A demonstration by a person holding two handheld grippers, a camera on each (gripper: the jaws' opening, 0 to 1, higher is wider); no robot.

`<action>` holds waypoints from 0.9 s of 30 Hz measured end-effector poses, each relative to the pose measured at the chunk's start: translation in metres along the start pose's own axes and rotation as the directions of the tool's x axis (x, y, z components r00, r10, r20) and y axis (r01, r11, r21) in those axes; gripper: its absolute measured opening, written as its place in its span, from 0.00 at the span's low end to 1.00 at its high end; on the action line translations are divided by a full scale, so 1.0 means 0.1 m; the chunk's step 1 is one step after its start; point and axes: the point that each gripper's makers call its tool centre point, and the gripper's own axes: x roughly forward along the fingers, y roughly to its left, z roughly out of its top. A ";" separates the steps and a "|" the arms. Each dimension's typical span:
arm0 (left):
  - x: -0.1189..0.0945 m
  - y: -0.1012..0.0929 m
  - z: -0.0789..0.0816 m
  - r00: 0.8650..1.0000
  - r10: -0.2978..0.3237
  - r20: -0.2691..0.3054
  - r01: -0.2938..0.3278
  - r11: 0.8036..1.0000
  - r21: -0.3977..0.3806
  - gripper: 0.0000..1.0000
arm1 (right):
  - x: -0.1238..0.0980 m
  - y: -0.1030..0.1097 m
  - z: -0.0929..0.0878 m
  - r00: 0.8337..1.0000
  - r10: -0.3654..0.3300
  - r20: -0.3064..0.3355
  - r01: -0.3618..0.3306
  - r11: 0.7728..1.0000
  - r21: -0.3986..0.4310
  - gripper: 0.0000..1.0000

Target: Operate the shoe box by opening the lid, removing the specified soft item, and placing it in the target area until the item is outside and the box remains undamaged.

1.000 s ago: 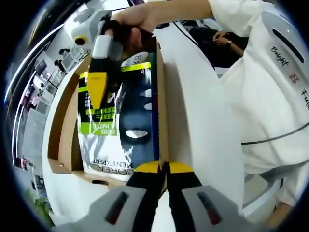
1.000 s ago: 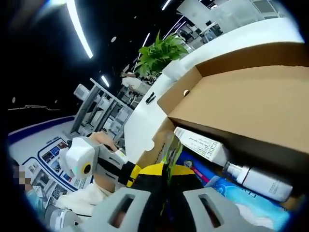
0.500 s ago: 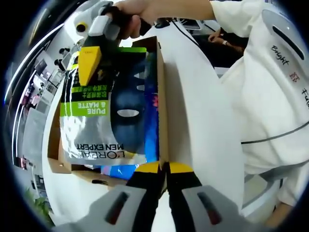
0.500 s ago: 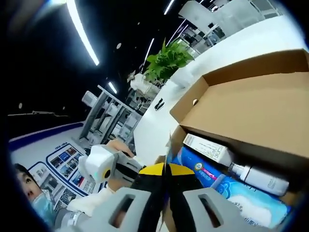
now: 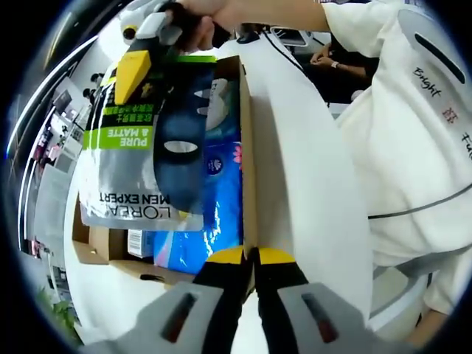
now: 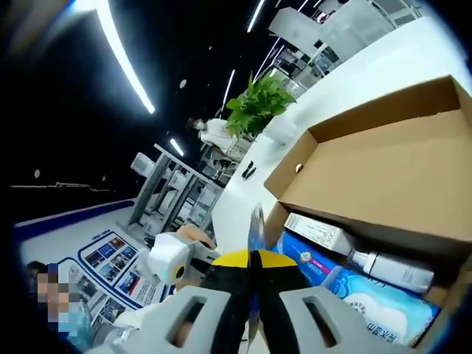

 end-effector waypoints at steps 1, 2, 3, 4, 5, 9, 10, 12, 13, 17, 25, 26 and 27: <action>0.00 0.00 0.00 1.000 0.000 0.000 0.000 1.000 0.000 0.03 | -0.01 0.00 0.00 1.000 -0.001 0.001 0.001 1.000 0.001 0.00; 0.00 0.00 0.00 1.000 -0.001 -0.001 0.001 1.000 -0.003 0.03 | -0.04 -0.02 0.02 1.000 -0.006 0.006 0.006 1.000 -0.001 0.00; 0.00 0.00 0.00 1.000 -0.003 -0.001 0.003 1.000 -0.003 0.03 | -0.06 -0.03 0.03 1.000 -0.011 0.008 0.011 1.000 0.003 0.00; 0.00 0.00 0.00 1.000 -0.002 -0.002 0.002 1.000 -0.007 0.03 | -0.08 -0.04 0.04 1.000 -0.013 0.012 0.013 1.000 0.006 0.00; 0.00 0.00 0.00 1.000 0.004 -0.008 -0.004 1.000 -0.017 0.03 | -0.11 -0.04 0.05 1.000 -0.010 0.019 0.009 1.000 0.008 0.00; 0.00 0.00 0.00 1.000 0.005 -0.010 -0.005 1.000 -0.016 0.03 | -0.18 -0.06 0.09 0.999 -0.001 0.036 -0.001 1.000 0.031 0.00; 0.00 0.01 0.00 1.000 -0.003 -0.005 0.003 1.000 -0.025 0.03 | -0.19 -0.07 0.11 0.999 -0.004 0.038 0.002 0.999 0.032 0.00; 0.00 0.00 0.00 1.000 -0.006 -0.005 0.006 0.999 -0.031 0.03 | -0.22 -0.07 0.14 0.999 -0.003 0.043 0.002 0.999 0.033 0.00; 0.00 0.00 0.00 1.000 -0.006 -0.007 0.006 0.999 -0.031 0.03 | -0.23 -0.06 0.15 0.999 0.000 0.046 -0.002 0.999 0.032 0.00; 0.00 0.00 0.00 1.000 -0.004 -0.008 0.004 0.999 -0.049 0.03 | -0.29 -0.03 0.17 0.999 0.006 0.053 -0.007 1.000 0.022 0.00; 0.00 0.00 0.00 1.000 -0.003 -0.007 0.003 0.999 -0.048 0.03 | -0.36 -0.07 0.13 0.997 0.015 0.075 -0.019 0.998 0.055 0.00; 0.00 0.00 0.00 1.000 -0.002 -0.005 0.002 0.999 -0.048 0.03 | -0.37 -0.07 0.11 0.997 0.018 0.076 -0.022 0.998 0.064 0.00; 0.00 0.00 0.00 1.000 -0.002 -0.005 0.001 0.999 -0.049 0.03 | -0.39 -0.06 0.11 0.997 0.021 0.077 -0.026 0.998 0.064 0.00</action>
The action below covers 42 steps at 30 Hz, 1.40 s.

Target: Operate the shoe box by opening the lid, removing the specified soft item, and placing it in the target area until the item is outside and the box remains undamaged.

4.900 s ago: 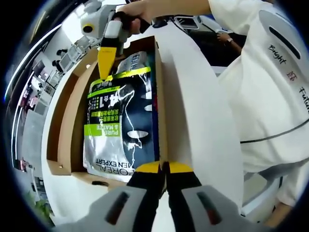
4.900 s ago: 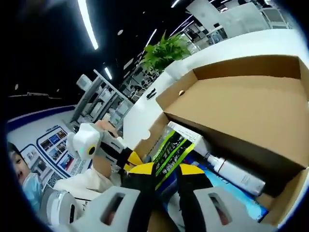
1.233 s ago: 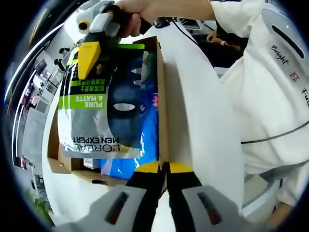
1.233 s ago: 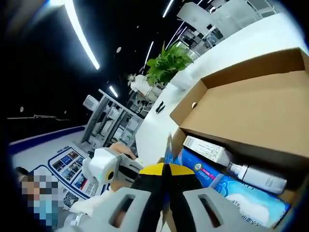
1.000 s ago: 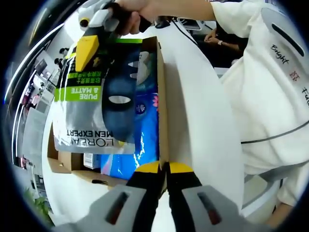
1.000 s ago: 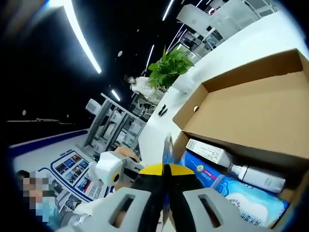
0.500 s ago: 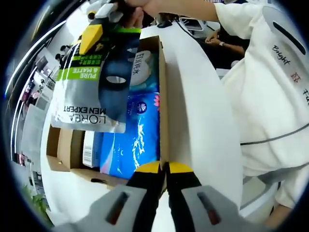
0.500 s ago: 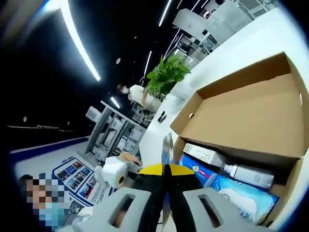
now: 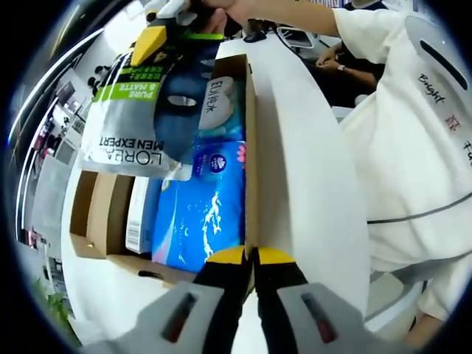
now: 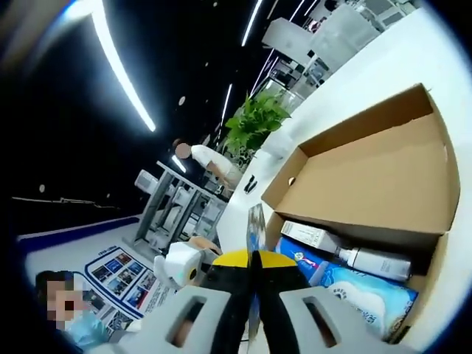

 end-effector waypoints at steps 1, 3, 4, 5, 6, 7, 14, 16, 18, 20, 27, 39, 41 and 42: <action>0.00 0.00 0.00 1.000 0.001 0.000 -0.001 1.000 0.000 0.03 | -0.04 0.01 0.03 1.000 0.000 0.006 0.000 1.000 -0.002 0.00; 0.00 0.00 0.00 1.000 0.004 -0.002 -0.004 1.000 0.004 0.03 | -0.11 0.07 0.08 1.000 0.009 0.025 -0.009 1.000 -0.013 0.00; 0.00 0.00 0.00 1.000 0.006 -0.004 -0.006 1.000 0.005 0.03 | -0.13 0.08 0.09 1.000 0.011 0.028 -0.011 1.000 -0.018 0.00; 0.00 0.00 0.00 1.000 0.010 -0.006 -0.010 1.000 0.009 0.03 | -0.18 0.12 0.11 0.999 0.014 0.042 -0.013 1.000 -0.020 0.00; 0.00 0.00 0.00 1.000 0.015 -0.008 -0.015 1.000 0.010 0.03 | -0.22 0.14 0.14 0.998 0.016 0.053 -0.015 1.000 -0.021 0.00; 0.00 0.00 0.00 1.000 0.015 -0.007 -0.015 1.000 0.010 0.03 | -0.24 0.14 0.16 0.998 0.015 0.056 -0.014 1.000 -0.020 0.00; 0.00 0.00 0.00 1.000 0.009 -0.005 -0.009 1.000 0.005 0.03 | -0.33 0.09 0.08 0.998 0.039 0.057 -0.040 0.999 0.014 0.00; 0.00 0.00 0.01 1.000 0.015 -0.003 -0.015 1.000 0.000 0.03 | -0.33 0.07 0.07 0.997 0.060 0.049 -0.061 0.998 0.024 0.00; 0.00 0.00 0.01 1.000 0.016 0.000 -0.016 1.000 0.002 0.03 | -0.33 0.06 0.04 0.996 0.074 0.043 -0.076 0.996 0.044 0.00; 0.00 0.01 0.01 1.000 0.009 0.009 -0.009 1.000 0.004 0.03 | -0.37 0.09 0.06 0.996 0.085 0.038 -0.086 0.996 0.035 0.00; 0.00 0.00 0.01 1.000 0.009 0.019 -0.009 1.000 0.003 0.03 | -0.65 0.23 0.24 0.980 0.170 0.102 -0.173 0.985 0.024 0.00; 0.00 0.00 0.01 1.000 0.013 0.024 -0.013 1.000 0.011 0.03 | -0.79 0.26 0.13 0.971 0.181 0.156 -0.192 0.980 0.054 0.00; 0.00 0.00 0.02 1.000 0.013 0.024 -0.013 1.000 0.010 0.03 | -0.84 0.26 0.15 0.970 0.183 0.162 -0.194 0.979 0.055 0.00; 0.00 0.00 0.02 1.000 0.013 0.024 -0.013 1.000 0.010 0.03 | -0.85 0.27 0.15 0.969 0.186 0.163 -0.197 0.979 0.055 0.00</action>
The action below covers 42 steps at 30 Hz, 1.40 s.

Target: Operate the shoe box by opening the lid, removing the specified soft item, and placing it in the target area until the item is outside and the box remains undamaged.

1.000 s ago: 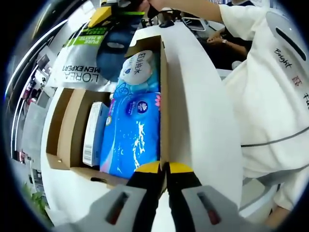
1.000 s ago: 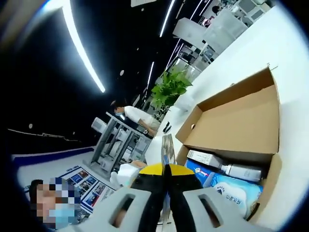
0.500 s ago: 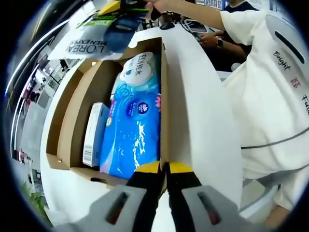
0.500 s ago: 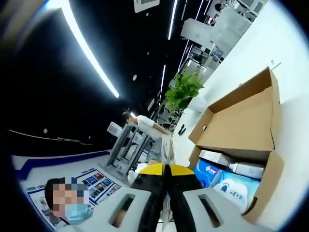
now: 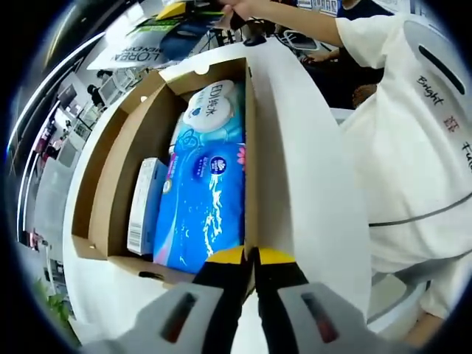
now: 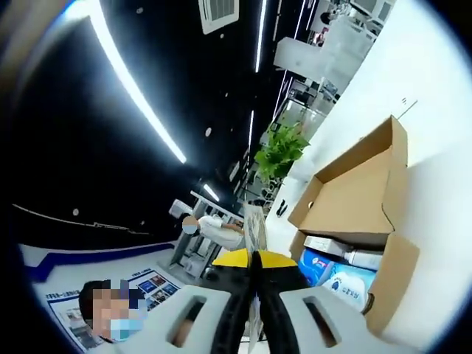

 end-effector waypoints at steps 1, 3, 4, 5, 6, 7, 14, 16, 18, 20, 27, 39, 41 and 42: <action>0.00 0.00 0.00 1.000 0.000 0.000 0.000 1.000 0.000 0.03 | -0.01 0.02 0.00 1.000 0.002 0.005 -0.002 1.000 -0.006 0.00; 0.00 0.00 0.00 1.000 0.002 0.001 -0.002 1.000 0.000 0.03 | -0.10 0.00 0.08 1.000 -0.005 0.013 0.005 1.000 -0.008 0.00; 0.00 0.00 0.00 1.000 0.002 0.002 -0.002 1.000 0.001 0.03 | -0.11 0.00 0.08 1.000 -0.008 0.017 0.008 1.000 -0.006 0.00; 0.00 0.00 0.00 1.000 0.001 0.002 -0.001 1.000 0.001 0.03 | -0.15 0.00 0.10 1.000 -0.016 0.027 0.016 1.000 -0.002 0.00; 0.00 0.00 0.00 1.000 0.002 0.001 -0.002 1.000 0.001 0.03 | -0.18 0.01 0.11 0.999 -0.017 0.035 0.017 1.000 -0.007 0.00; 0.00 0.00 0.00 1.000 0.002 0.002 -0.002 1.000 0.002 0.03 | -0.21 0.03 0.08 0.999 -0.016 0.036 0.016 1.000 -0.011 0.00; 0.01 0.00 0.00 1.000 -0.002 0.002 0.002 1.000 -0.002 0.03 | -0.48 0.03 0.29 0.994 -0.008 0.111 0.009 1.000 -0.011 0.00; 0.01 -0.01 0.00 1.000 0.000 0.004 0.000 1.000 -0.003 0.03 | -0.54 0.07 0.37 0.988 0.016 0.154 -0.013 1.000 -0.023 0.00; 0.01 -0.01 0.01 1.000 0.002 0.005 -0.002 1.000 -0.002 0.03 | -0.62 0.10 0.38 0.988 0.025 0.149 -0.021 0.999 -0.023 0.00; 0.01 -0.01 0.01 1.000 0.004 0.006 -0.004 1.000 -0.002 0.03 | -0.67 0.12 0.39 0.986 0.026 0.163 -0.022 0.999 -0.023 0.00; 0.01 -0.01 0.01 1.000 -0.001 0.006 0.001 1.000 0.000 0.03 | -0.70 0.10 0.38 0.984 0.013 0.179 -0.010 1.000 -0.019 0.00; 0.01 -0.01 0.01 1.000 0.000 0.010 0.000 1.000 0.001 0.03 | -0.73 0.14 0.24 0.997 0.025 0.079 -0.024 1.000 -0.014 0.00; 0.01 -0.01 0.01 1.000 -0.002 0.009 0.001 1.000 0.002 0.03 | -0.77 0.20 0.26 0.997 0.033 0.071 -0.031 0.999 -0.033 0.00; 0.01 -0.01 0.01 1.000 -0.002 0.010 0.002 1.000 0.003 0.03 | -0.79 0.22 0.27 0.997 0.031 0.068 -0.029 0.999 -0.034 0.00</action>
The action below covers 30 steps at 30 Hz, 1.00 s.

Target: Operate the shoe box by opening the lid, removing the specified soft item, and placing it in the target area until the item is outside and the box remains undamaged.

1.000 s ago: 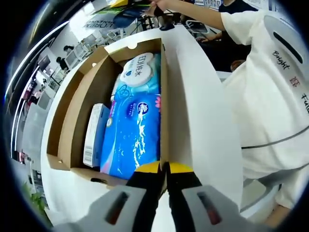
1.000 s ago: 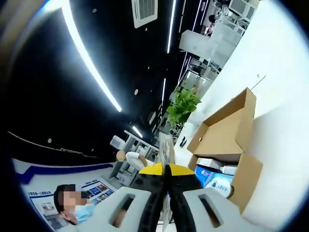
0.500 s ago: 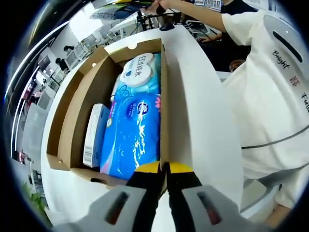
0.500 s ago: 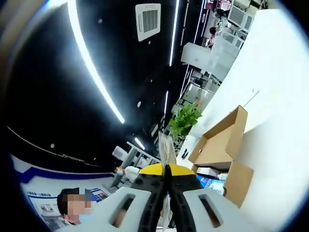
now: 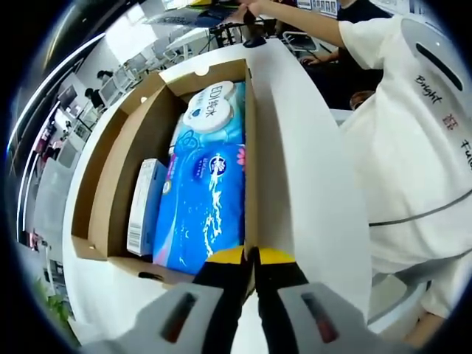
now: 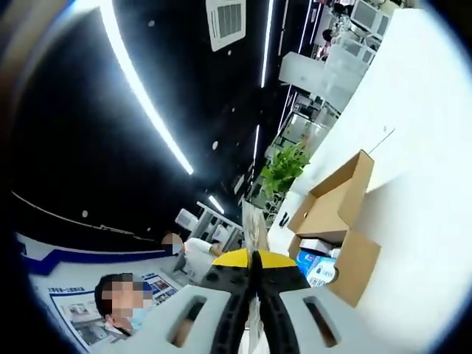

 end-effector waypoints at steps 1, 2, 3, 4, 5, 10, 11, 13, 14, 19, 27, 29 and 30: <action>0.00 0.00 0.00 1.000 0.000 0.000 0.000 1.000 -0.001 0.03 | -0.02 0.02 0.00 1.000 -0.002 -0.004 0.002 1.000 -0.006 0.00; 0.00 0.00 0.00 1.000 0.001 0.000 -0.001 1.000 -0.001 0.03 | -0.03 0.04 -0.01 1.000 0.002 -0.009 -0.002 1.000 -0.008 0.00; 0.00 0.00 0.00 1.000 0.000 0.000 0.000 1.000 -0.001 0.03 | -0.03 0.06 -0.03 1.000 0.006 -0.025 -0.006 1.000 -0.010 0.00; 0.00 0.00 0.00 1.000 0.000 0.000 0.000 1.000 -0.001 0.03 | -0.04 0.06 -0.04 0.999 0.004 -0.031 -0.005 1.000 -0.014 0.00; 0.00 0.00 0.00 1.000 -0.001 0.001 0.001 1.000 -0.003 0.03 | -0.04 0.05 -0.06 0.999 0.000 -0.046 -0.001 1.000 -0.014 0.00; 0.00 0.01 0.00 1.000 -0.001 -0.002 0.001 1.000 -0.002 0.03 | -0.07 -0.02 -0.07 0.998 -0.027 -0.054 0.026 1.000 -0.012 0.00; 0.01 0.01 0.00 1.000 0.000 -0.001 0.000 1.000 -0.002 0.03 | -0.08 -0.03 -0.07 0.998 -0.026 -0.052 0.026 1.000 -0.009 0.00; 0.01 0.01 0.00 1.000 0.000 0.000 0.000 1.000 -0.002 0.03 | -0.02 -0.13 -0.16 0.998 -0.024 -0.052 0.024 1.000 -0.011 0.00; 0.01 0.01 0.00 1.000 0.000 0.000 0.000 1.000 -0.001 0.03 | -0.01 -0.13 -0.17 0.998 -0.025 -0.054 0.024 1.000 -0.016 0.00; 0.01 0.02 0.00 1.000 -0.003 0.002 0.003 1.000 -0.008 0.03 | 0.03 -0.22 -0.21 0.994 -0.085 -0.066 0.082 0.996 -0.035 0.00; 0.03 0.01 0.00 1.000 -0.014 0.002 0.014 1.000 -0.011 0.03 | -0.04 -0.31 -0.21 0.991 -0.116 -0.067 0.115 0.993 -0.024 0.00; 0.03 0.01 0.00 1.000 -0.016 0.004 0.016 1.000 -0.011 0.03 | -0.06 -0.37 -0.22 0.988 -0.142 -0.068 0.141 0.990 -0.020 0.00; 0.03 0.01 0.00 1.000 -0.017 0.005 0.017 1.000 -0.012 0.03 | -0.07 -0.38 -0.22 0.987 -0.144 -0.071 0.143 0.989 -0.024 0.00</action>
